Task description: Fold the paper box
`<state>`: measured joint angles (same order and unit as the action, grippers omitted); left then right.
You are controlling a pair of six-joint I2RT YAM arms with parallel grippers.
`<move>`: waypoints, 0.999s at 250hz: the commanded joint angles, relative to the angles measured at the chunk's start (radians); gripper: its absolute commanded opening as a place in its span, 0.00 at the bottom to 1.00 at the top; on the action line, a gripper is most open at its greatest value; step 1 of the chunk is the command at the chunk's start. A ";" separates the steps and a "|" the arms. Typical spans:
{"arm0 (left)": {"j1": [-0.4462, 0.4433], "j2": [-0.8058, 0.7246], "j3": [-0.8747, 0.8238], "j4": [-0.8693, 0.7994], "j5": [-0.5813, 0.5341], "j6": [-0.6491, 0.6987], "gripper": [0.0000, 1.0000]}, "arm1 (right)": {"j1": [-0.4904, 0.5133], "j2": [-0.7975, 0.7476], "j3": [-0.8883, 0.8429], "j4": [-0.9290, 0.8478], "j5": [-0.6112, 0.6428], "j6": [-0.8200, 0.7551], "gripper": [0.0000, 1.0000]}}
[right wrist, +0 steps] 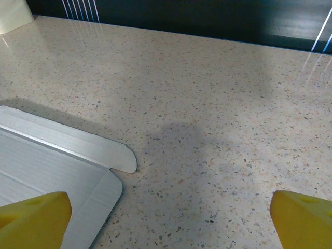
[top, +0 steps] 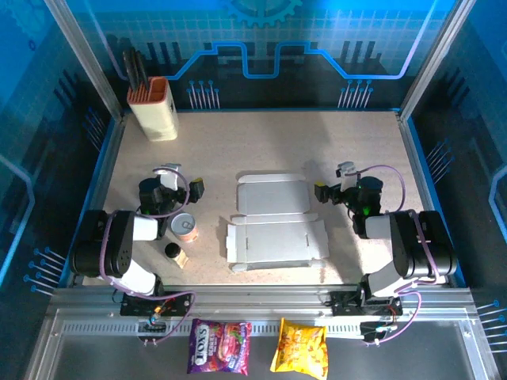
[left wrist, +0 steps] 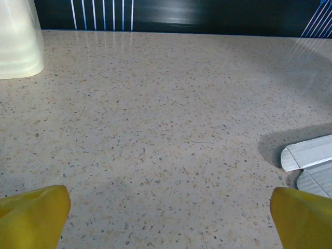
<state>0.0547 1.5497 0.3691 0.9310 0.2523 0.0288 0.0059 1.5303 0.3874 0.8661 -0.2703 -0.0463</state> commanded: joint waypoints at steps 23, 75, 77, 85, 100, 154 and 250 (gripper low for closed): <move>0.007 0.001 -0.014 0.040 0.030 0.013 1.00 | -0.010 0.001 0.000 0.038 -0.015 -0.015 0.99; 0.007 0.003 -0.013 0.041 0.028 0.014 1.00 | -0.008 0.000 -0.001 0.038 -0.015 -0.015 0.99; 0.008 0.003 -0.013 0.041 0.028 0.013 1.00 | -0.009 0.000 -0.002 0.037 -0.016 -0.013 0.99; 0.007 0.001 -0.014 0.041 0.029 0.013 1.00 | -0.010 0.000 -0.002 0.038 -0.015 -0.015 0.99; 0.007 0.003 -0.014 0.041 0.028 0.013 1.00 | -0.009 0.001 -0.001 0.038 -0.015 -0.015 0.99; 0.007 0.003 -0.014 0.041 0.029 0.011 1.00 | -0.013 0.003 0.002 0.039 0.003 -0.002 0.99; 0.007 0.004 -0.004 0.027 -0.060 -0.016 1.00 | -0.004 0.000 0.008 0.025 0.079 0.013 0.99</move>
<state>0.0551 1.5497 0.3691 0.9329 0.2058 0.0250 0.0055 1.5303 0.3874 0.8661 -0.2092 -0.0418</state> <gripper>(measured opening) 0.999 0.993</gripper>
